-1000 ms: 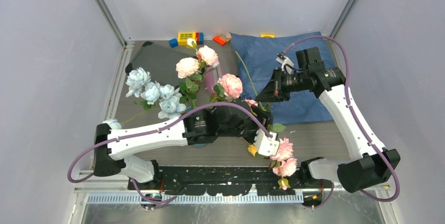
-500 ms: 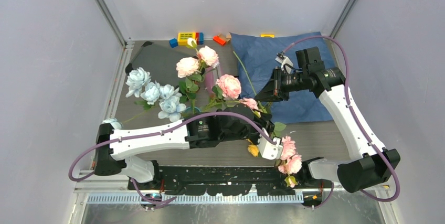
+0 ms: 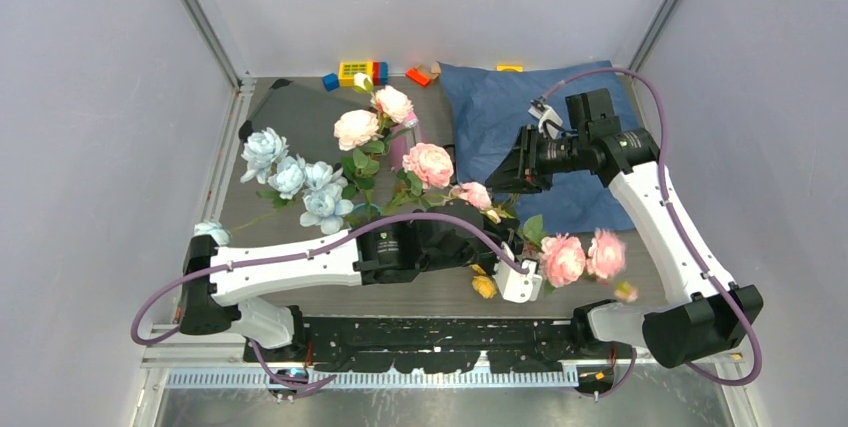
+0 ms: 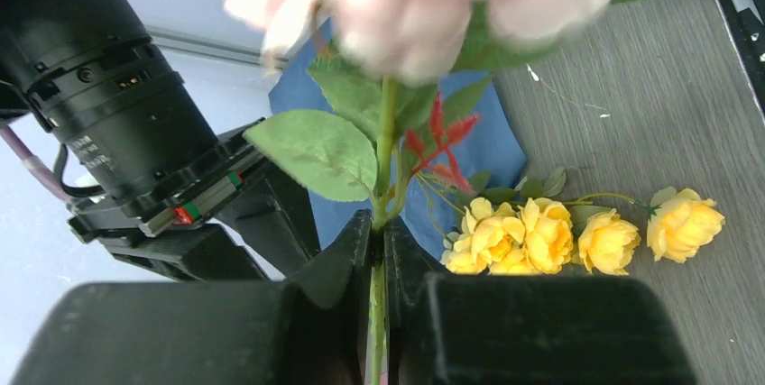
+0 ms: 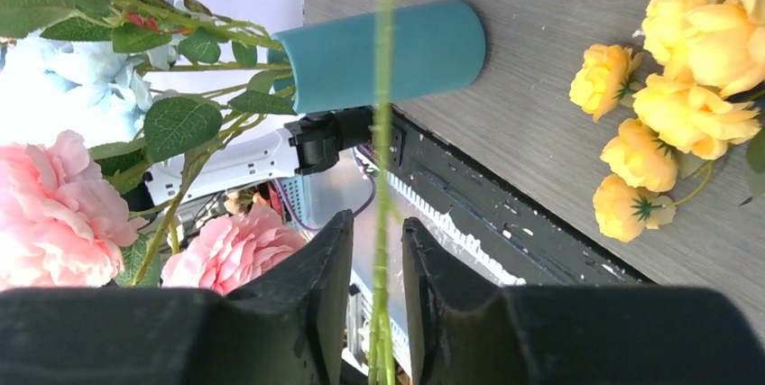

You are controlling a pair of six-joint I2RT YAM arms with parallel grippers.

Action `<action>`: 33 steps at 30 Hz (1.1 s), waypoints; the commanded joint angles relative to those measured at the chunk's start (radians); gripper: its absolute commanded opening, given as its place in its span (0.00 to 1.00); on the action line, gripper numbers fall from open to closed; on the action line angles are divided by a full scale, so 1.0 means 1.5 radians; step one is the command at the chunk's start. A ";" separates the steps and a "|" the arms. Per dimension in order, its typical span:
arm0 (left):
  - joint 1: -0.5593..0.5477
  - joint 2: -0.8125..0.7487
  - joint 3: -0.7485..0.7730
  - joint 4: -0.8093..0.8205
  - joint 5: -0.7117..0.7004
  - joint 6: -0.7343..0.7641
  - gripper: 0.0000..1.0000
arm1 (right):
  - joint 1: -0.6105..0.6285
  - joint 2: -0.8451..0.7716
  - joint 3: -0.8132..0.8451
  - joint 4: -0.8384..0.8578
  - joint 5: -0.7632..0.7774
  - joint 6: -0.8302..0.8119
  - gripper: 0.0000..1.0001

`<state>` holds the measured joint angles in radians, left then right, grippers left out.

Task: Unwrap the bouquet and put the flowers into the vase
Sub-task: Pick up the fake flower from the wrapping paper.

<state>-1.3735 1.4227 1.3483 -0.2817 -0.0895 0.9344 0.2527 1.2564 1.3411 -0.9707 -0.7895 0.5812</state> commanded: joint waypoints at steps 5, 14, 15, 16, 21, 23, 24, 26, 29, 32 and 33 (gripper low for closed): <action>-0.003 -0.041 0.000 0.011 -0.056 -0.068 0.00 | -0.028 -0.061 0.030 0.056 0.089 0.026 0.53; 0.059 -0.092 0.004 0.009 -0.009 -0.231 0.00 | -0.036 -0.117 0.052 0.119 0.246 0.058 0.73; 0.067 -0.097 0.006 0.007 -0.004 -0.250 0.00 | -0.036 -0.121 0.054 0.125 0.260 0.060 0.73; 0.075 -0.102 0.008 0.005 0.001 -0.269 0.00 | -0.036 -0.132 0.056 0.137 0.286 0.064 0.75; 0.115 -0.127 0.016 -0.004 0.039 -0.373 0.00 | -0.037 -0.184 0.061 0.187 0.394 0.077 0.79; 0.126 -0.134 0.020 -0.004 0.054 -0.400 0.00 | -0.037 -0.205 0.064 0.203 0.431 0.079 0.81; 0.130 -0.137 0.021 -0.004 0.056 -0.410 0.00 | -0.037 -0.211 0.065 0.208 0.442 0.080 0.82; 0.138 -0.138 0.028 -0.008 0.079 -0.429 0.00 | -0.037 -0.232 0.067 0.221 0.479 0.079 0.83; 0.152 -0.141 0.038 -0.006 0.104 -0.462 0.00 | -0.037 -0.270 0.065 0.239 0.553 0.077 0.83; 0.162 -0.143 0.047 0.010 0.117 -0.495 0.00 | -0.038 -0.305 0.055 0.257 0.602 0.071 0.85; 0.165 -0.142 0.053 0.012 0.118 -0.505 0.00 | -0.038 -0.324 0.046 0.270 0.614 0.066 0.85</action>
<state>-1.1454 1.2407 1.3720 -0.3046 0.0376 0.2863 0.2005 0.8406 1.4010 -0.6727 -0.0223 0.6888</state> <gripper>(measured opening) 0.090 0.843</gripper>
